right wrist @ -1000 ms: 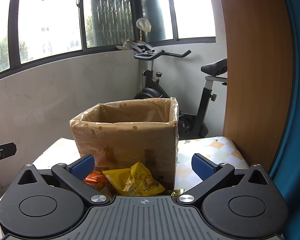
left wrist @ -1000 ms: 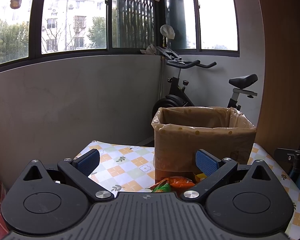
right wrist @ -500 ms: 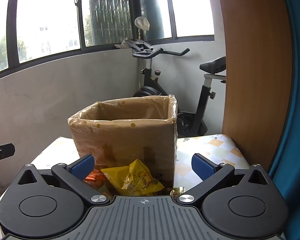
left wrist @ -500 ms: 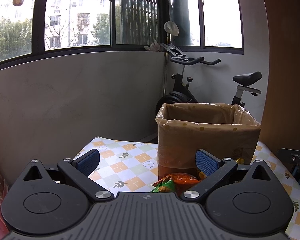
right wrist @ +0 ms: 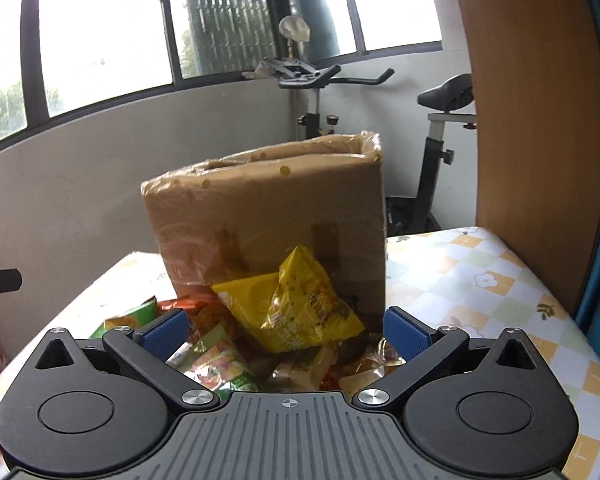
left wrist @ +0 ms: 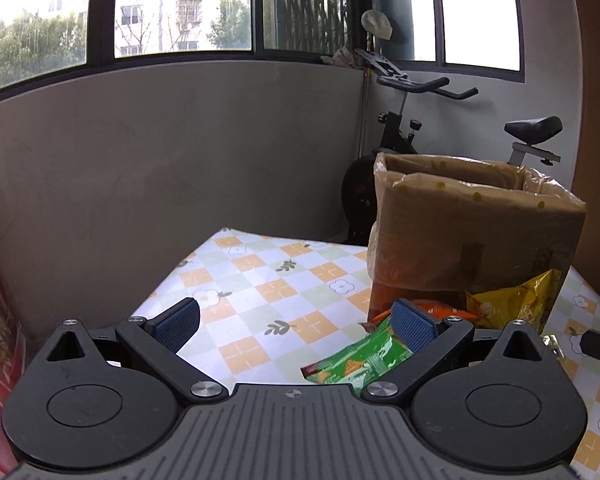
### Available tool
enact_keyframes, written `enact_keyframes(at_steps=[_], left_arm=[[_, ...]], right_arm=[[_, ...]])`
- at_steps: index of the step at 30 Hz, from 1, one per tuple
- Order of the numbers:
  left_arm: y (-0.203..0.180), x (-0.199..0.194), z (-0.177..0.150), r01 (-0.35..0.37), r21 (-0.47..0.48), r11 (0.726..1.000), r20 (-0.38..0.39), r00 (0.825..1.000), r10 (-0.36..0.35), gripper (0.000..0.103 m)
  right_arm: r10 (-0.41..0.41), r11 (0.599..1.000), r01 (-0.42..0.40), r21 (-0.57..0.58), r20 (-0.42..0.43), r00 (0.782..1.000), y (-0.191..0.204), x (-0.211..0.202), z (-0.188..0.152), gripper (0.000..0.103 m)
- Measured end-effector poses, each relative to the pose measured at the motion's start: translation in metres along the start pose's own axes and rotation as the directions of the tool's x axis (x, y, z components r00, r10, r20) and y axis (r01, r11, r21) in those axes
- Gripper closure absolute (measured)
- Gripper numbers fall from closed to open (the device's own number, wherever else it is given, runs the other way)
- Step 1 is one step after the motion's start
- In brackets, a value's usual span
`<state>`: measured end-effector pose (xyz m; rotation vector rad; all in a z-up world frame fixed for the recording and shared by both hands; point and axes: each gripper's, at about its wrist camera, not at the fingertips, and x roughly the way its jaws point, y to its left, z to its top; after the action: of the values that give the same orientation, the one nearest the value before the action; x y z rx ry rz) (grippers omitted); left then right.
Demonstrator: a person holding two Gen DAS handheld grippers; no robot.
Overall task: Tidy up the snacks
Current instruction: 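Lower the left tool onto the green chip bag and close on it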
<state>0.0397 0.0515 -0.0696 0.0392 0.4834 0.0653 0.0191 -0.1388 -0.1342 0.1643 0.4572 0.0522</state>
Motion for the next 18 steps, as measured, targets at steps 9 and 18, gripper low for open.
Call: enact_keyframes(at_steps=[9, 18], left_arm=[[-0.011, 0.029, -0.014, 0.077, -0.002, 0.997, -0.072, 0.994, -0.076, 0.001], [-0.02, 0.066, -0.023, 0.162, -0.098, 0.982, -0.172, 0.969, -0.177, 0.001]], right_arm=[[-0.037, 0.996, 0.026, -0.083, -0.126, 0.991, 0.009, 0.04, -0.029, 0.0], [-0.015, 0.994, -0.006, -0.113, -0.178, 0.984, 0.01, 0.056, -0.042, 0.0]])
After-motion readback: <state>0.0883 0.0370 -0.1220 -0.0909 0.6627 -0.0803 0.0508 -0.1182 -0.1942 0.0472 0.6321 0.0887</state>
